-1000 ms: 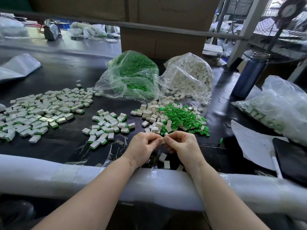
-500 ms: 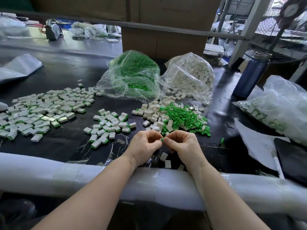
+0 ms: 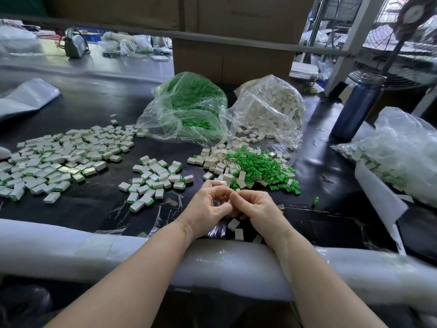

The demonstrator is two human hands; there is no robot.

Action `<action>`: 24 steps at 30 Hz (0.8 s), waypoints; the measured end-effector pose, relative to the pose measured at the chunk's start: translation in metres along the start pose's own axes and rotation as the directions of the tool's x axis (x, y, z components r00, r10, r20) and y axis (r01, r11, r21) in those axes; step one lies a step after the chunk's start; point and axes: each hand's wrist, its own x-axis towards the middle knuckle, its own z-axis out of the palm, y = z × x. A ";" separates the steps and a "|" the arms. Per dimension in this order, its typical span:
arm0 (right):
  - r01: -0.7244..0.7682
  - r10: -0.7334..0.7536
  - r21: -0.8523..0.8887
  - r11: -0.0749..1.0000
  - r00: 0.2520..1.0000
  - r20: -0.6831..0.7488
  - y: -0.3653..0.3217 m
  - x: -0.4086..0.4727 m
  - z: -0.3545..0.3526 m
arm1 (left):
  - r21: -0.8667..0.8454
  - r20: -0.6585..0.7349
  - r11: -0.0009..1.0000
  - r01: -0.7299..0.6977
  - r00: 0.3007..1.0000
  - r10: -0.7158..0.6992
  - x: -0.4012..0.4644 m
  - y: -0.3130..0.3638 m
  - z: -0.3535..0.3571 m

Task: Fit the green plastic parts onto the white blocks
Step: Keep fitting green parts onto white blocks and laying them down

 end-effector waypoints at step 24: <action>-0.047 0.059 0.188 0.981 0.997 -0.058 0.003 -0.001 -0.002 | 0.142 0.118 0.986 -0.086 0.991 0.069 0.003 -0.006 0.002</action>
